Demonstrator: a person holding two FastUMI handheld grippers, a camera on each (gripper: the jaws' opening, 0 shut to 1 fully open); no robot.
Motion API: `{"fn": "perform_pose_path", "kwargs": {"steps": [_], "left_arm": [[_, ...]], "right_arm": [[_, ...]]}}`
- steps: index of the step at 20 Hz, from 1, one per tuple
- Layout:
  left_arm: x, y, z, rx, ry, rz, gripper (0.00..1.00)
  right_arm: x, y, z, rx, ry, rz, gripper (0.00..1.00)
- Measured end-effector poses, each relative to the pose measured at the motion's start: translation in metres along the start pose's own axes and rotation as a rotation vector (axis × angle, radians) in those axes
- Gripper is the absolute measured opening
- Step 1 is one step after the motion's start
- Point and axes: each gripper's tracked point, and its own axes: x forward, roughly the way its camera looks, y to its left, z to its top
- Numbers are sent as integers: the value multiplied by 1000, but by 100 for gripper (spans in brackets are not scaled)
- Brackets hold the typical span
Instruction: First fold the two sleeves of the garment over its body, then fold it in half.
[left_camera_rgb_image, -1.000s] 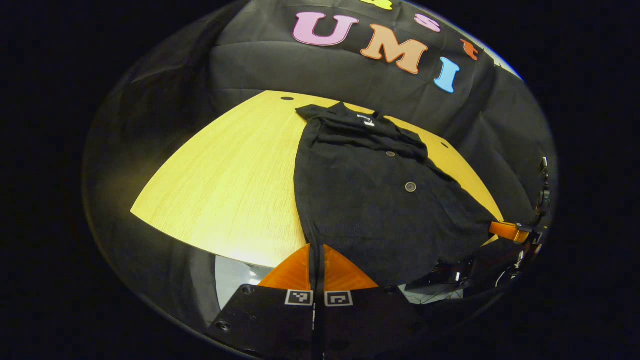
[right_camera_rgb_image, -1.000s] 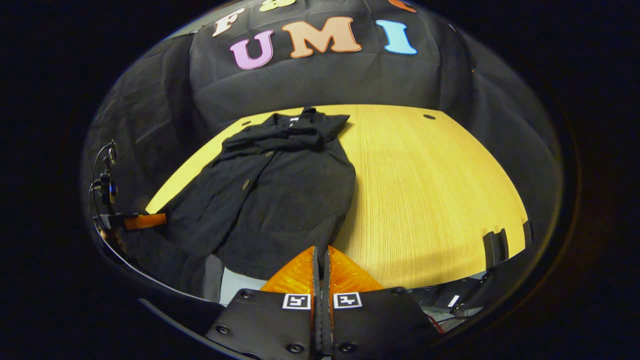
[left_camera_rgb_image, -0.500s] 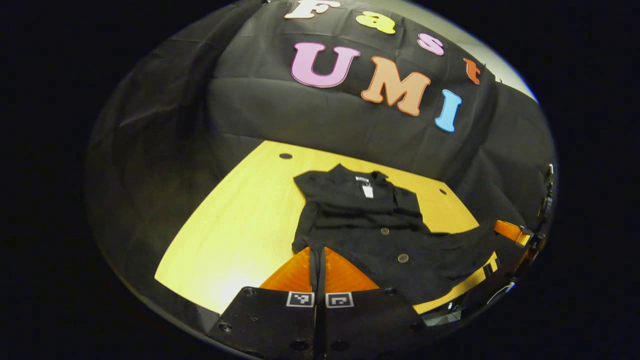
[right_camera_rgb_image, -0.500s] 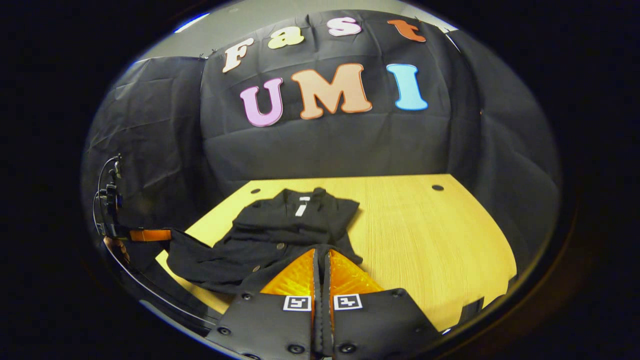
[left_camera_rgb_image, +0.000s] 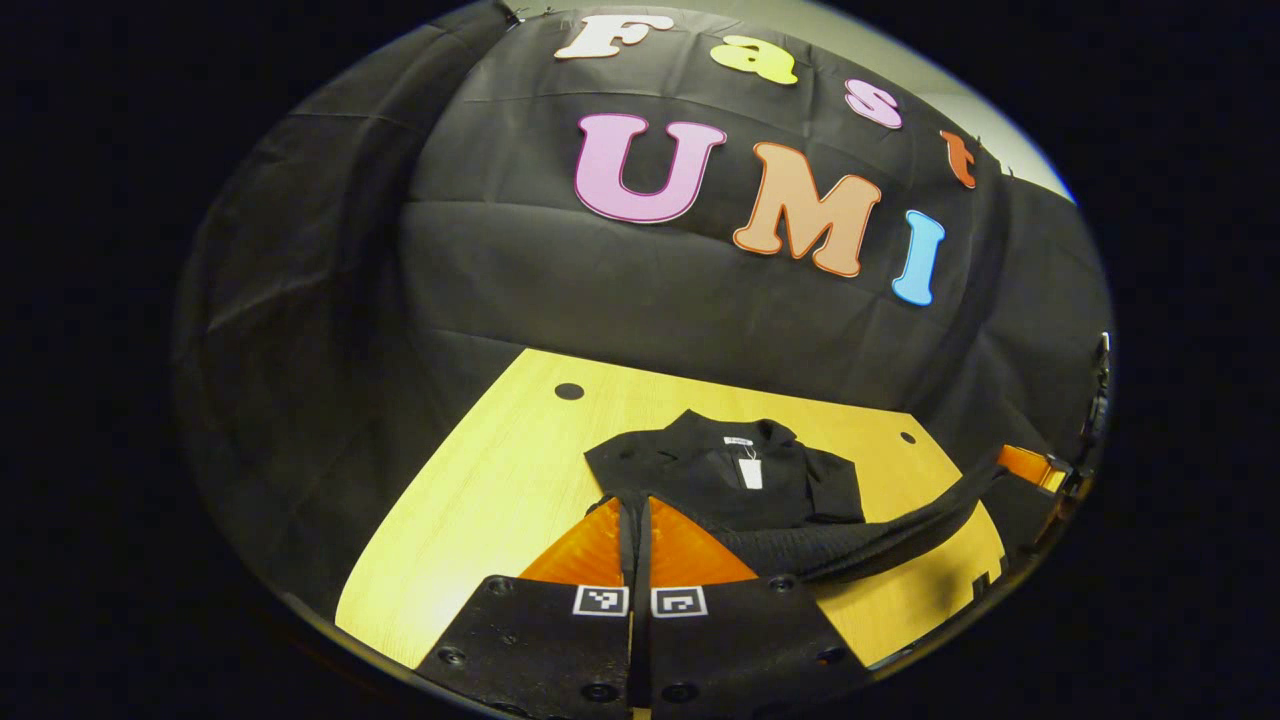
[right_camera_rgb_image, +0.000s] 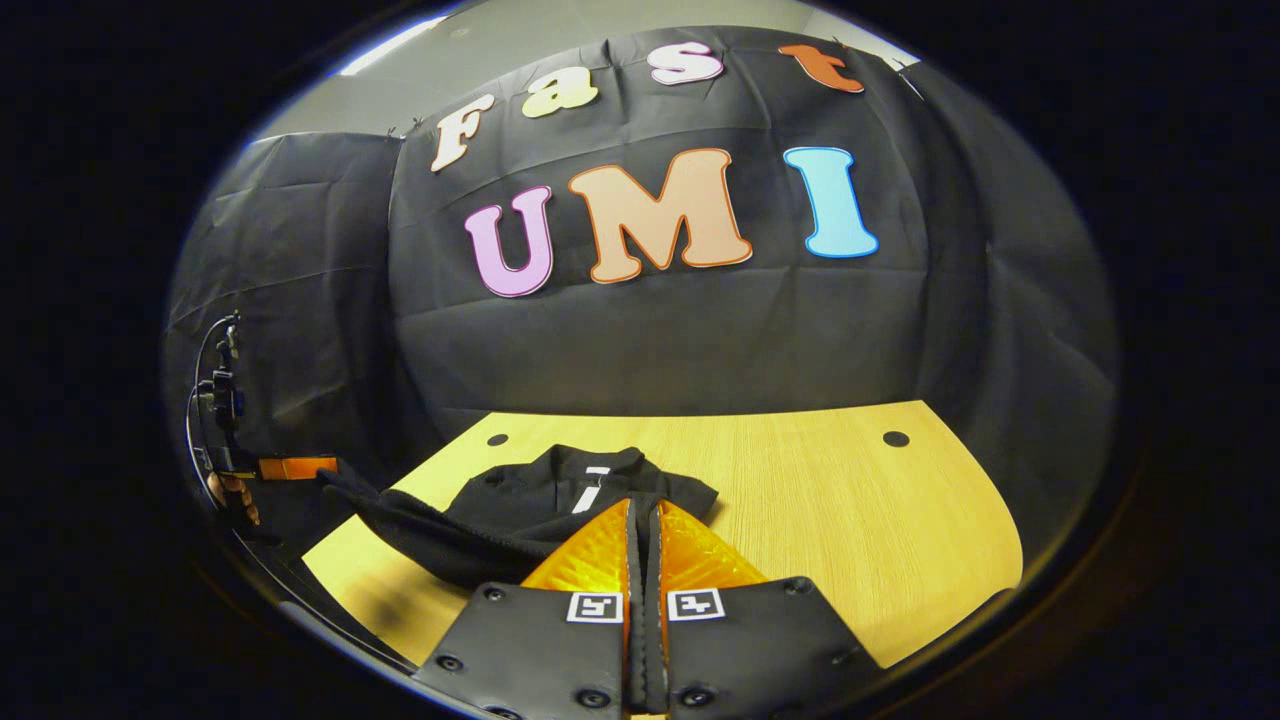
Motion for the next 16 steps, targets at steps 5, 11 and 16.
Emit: {"fn": "perform_pose_path", "kwargs": {"steps": [5,11,16], "left_arm": [[46,-2,24,29,-18,17,0],[102,-4,55,33,-28,34,0],[142,-4,64,52,-28,46,0]], "right_arm": [[47,-7,31,8,-24,17,2],[103,-29,55,25,-32,16,0],[139,-44,61,38,-24,10,0]]}}
